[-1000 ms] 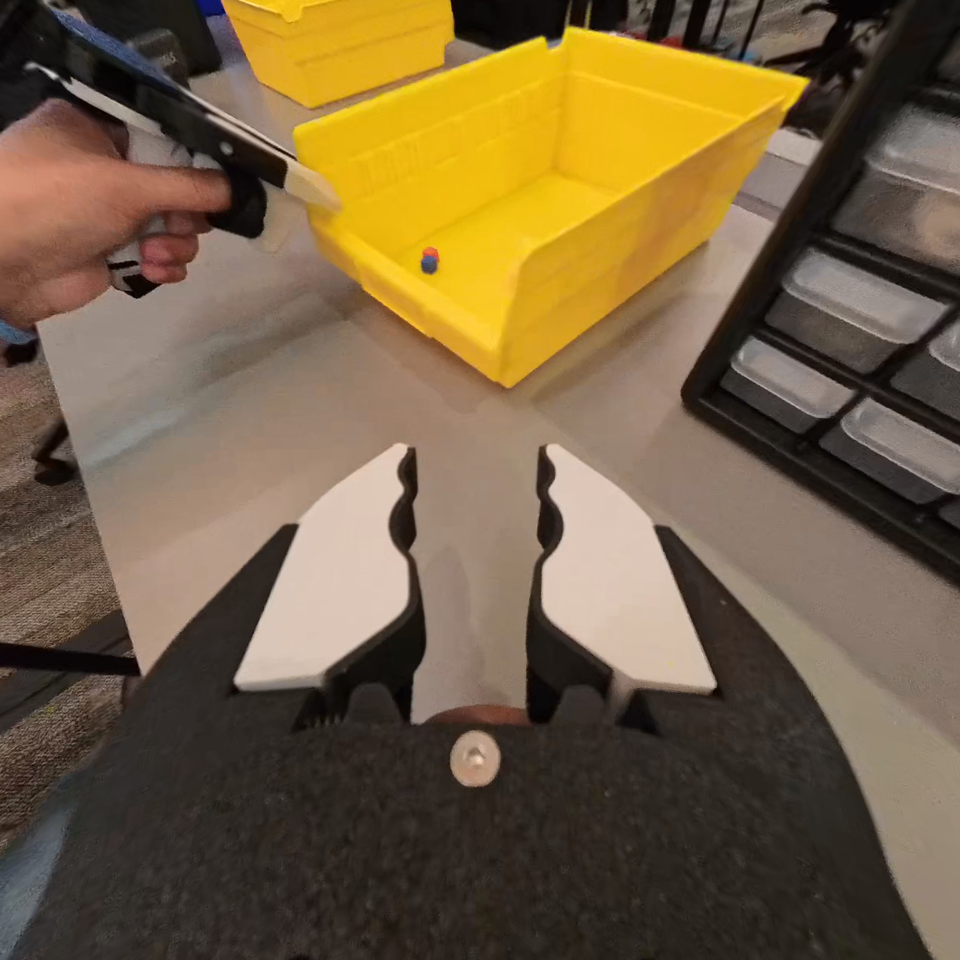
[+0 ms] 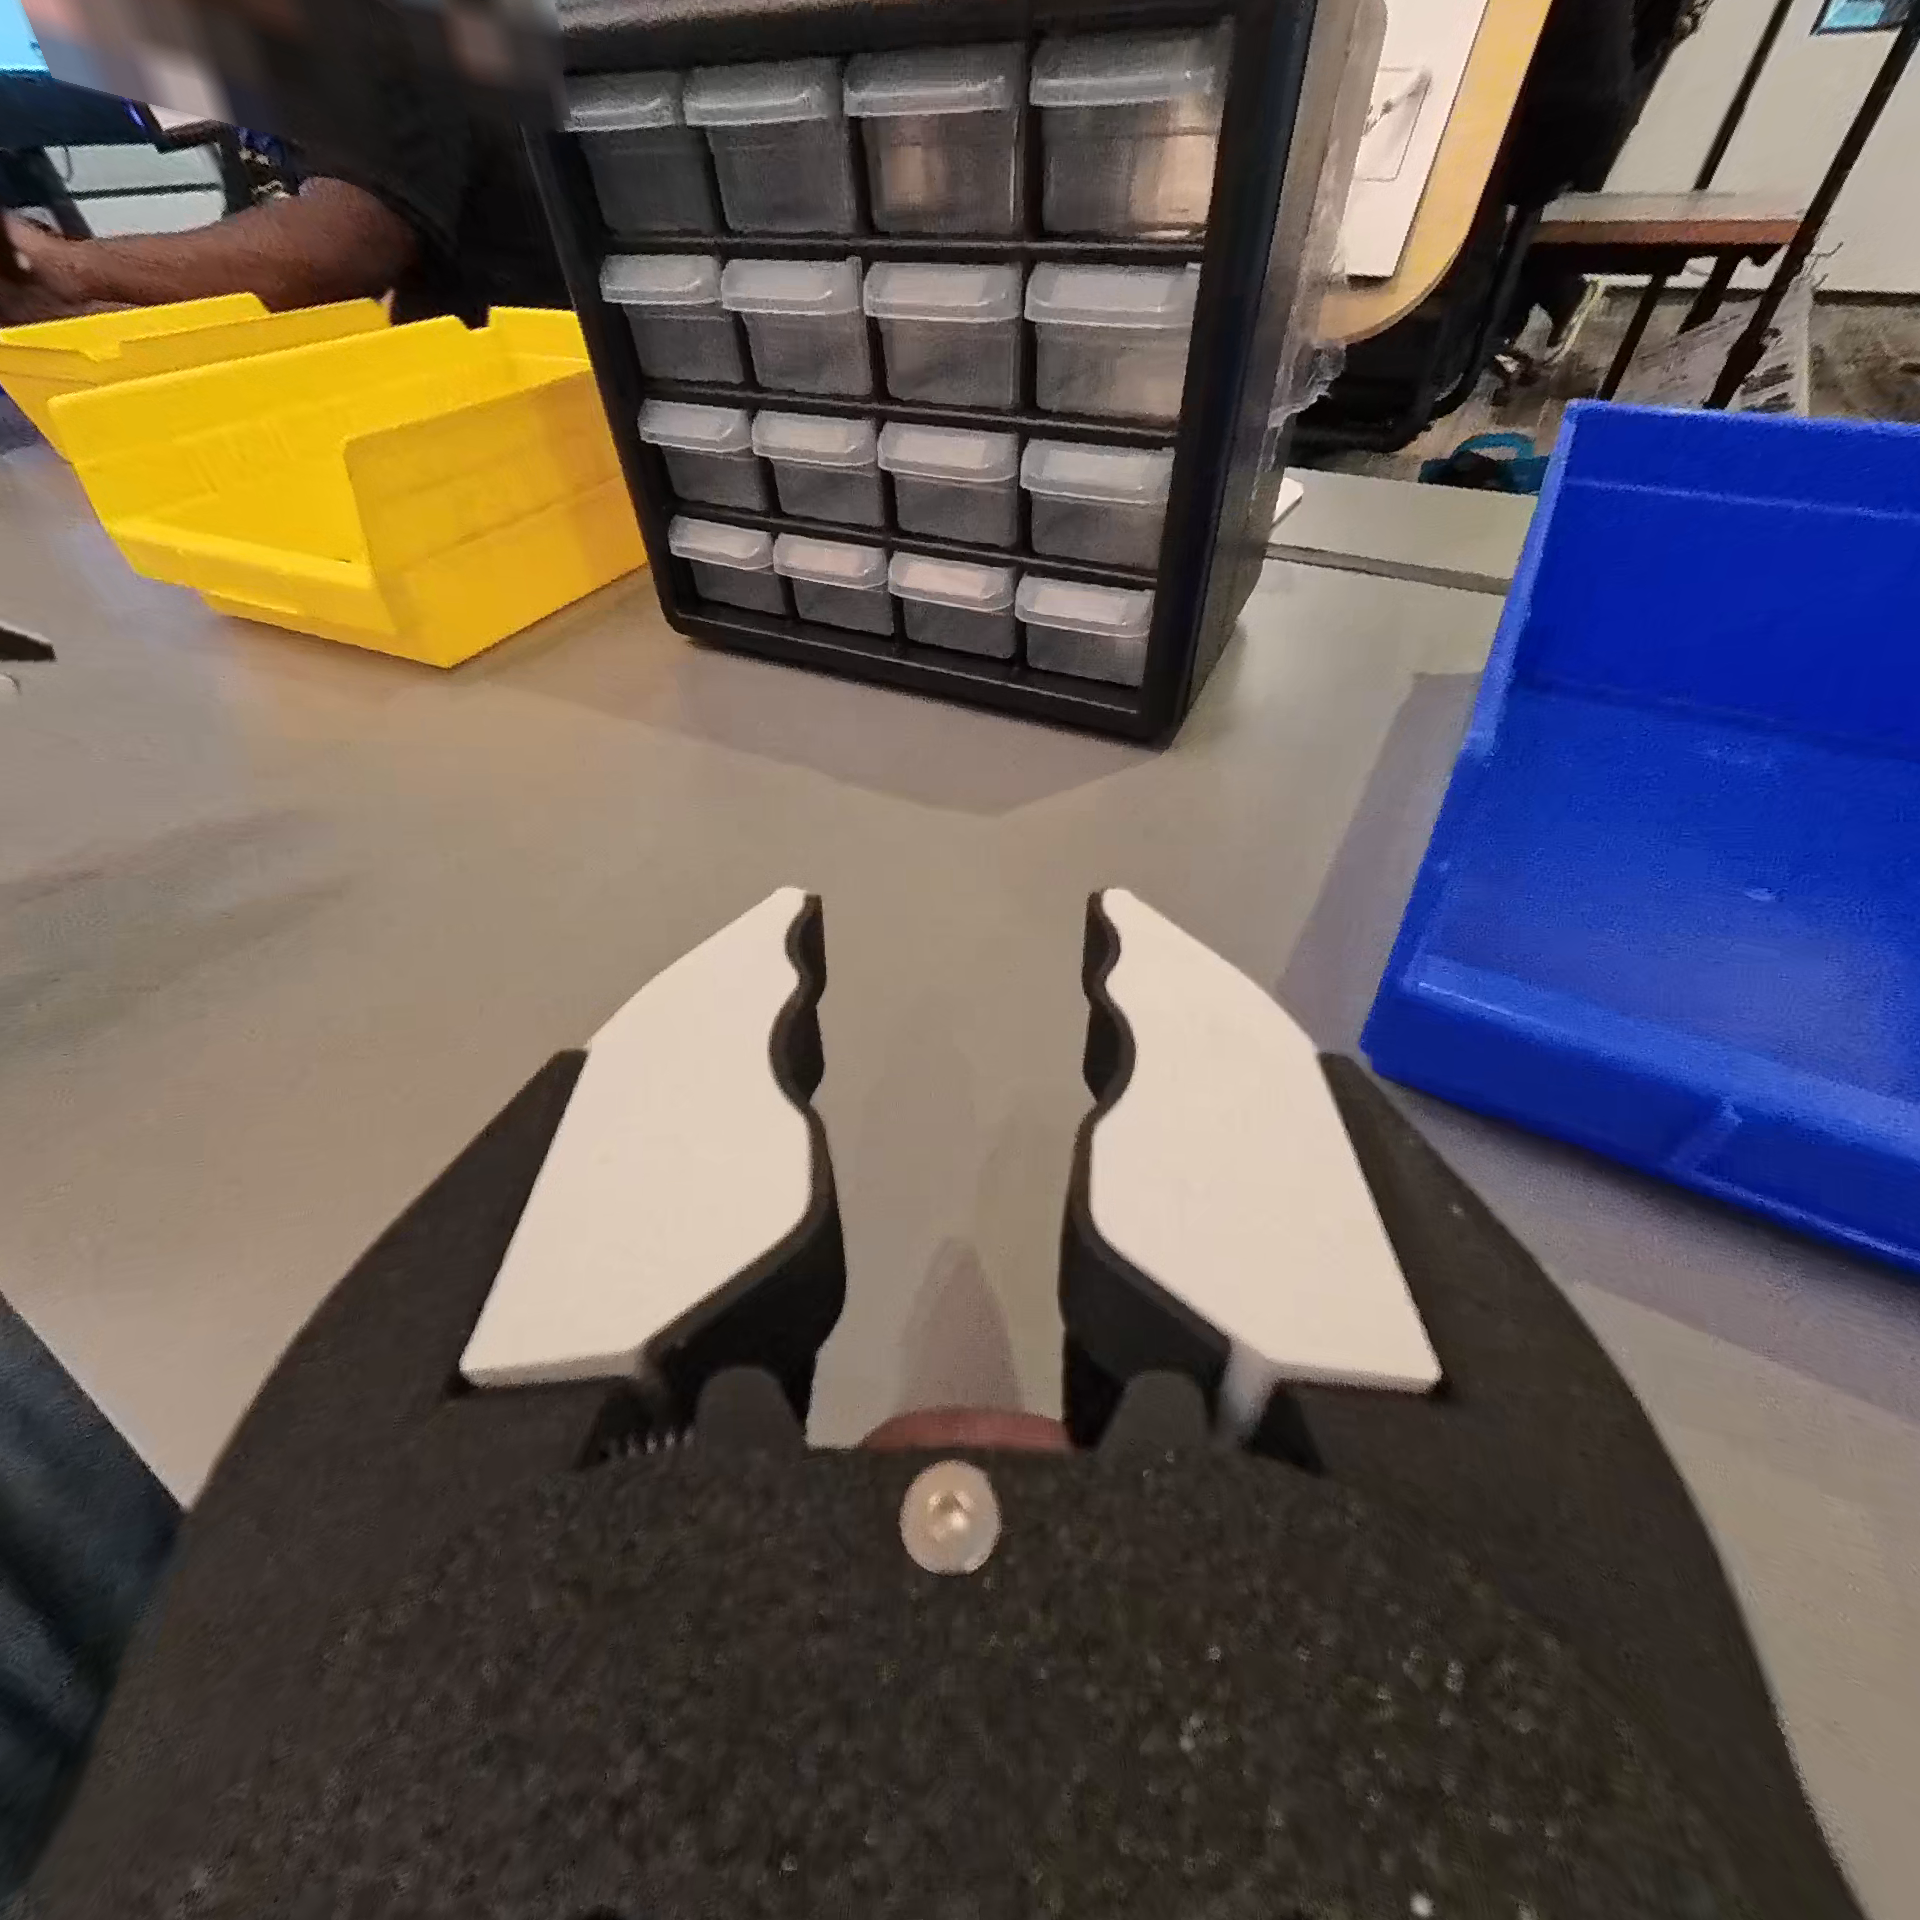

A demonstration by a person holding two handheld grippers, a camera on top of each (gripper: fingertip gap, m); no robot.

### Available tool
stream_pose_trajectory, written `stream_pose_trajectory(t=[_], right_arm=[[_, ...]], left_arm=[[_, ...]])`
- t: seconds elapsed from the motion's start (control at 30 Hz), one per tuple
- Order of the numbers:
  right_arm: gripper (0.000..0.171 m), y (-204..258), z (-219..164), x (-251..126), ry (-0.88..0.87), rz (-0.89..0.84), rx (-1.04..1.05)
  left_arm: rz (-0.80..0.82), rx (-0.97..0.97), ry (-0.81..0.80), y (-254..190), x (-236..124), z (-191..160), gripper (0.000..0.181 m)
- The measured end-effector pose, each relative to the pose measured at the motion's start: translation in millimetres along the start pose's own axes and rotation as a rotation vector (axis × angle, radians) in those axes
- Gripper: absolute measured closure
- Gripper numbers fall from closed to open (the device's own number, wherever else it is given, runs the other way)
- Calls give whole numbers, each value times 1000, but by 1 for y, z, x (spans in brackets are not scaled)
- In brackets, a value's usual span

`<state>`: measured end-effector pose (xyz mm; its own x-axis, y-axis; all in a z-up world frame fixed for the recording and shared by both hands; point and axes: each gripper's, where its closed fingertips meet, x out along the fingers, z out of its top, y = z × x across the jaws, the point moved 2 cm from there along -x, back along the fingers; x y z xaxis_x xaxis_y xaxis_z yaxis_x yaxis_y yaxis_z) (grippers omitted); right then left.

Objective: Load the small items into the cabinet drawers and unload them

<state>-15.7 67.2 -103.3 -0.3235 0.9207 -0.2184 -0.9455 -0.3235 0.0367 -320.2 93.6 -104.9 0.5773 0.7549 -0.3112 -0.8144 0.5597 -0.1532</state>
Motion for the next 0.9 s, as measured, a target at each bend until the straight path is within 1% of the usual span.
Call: stream_pose_trajectory(t=[0.13, 0.23, 0.4, 0.6, 0.9], right_arm=[[125, -1, -1, 6, 7, 1, 14], [125, 0, -1, 9, 13, 3, 4], [125, 4, -2, 9, 16, 3, -18], [126, 6, -3, 7, 23, -16, -76], [127, 9, -5, 8, 39, -26, -128]], left_arm=[[51, 101, 10, 0, 4, -1, 130], [71, 131, 18, 3, 7, -2, 129], [55, 88, 26, 6, 10, -2, 129], [77, 105, 22, 11, 5, -2, 129], [78, 52, 48, 17, 7, -7, 130]])
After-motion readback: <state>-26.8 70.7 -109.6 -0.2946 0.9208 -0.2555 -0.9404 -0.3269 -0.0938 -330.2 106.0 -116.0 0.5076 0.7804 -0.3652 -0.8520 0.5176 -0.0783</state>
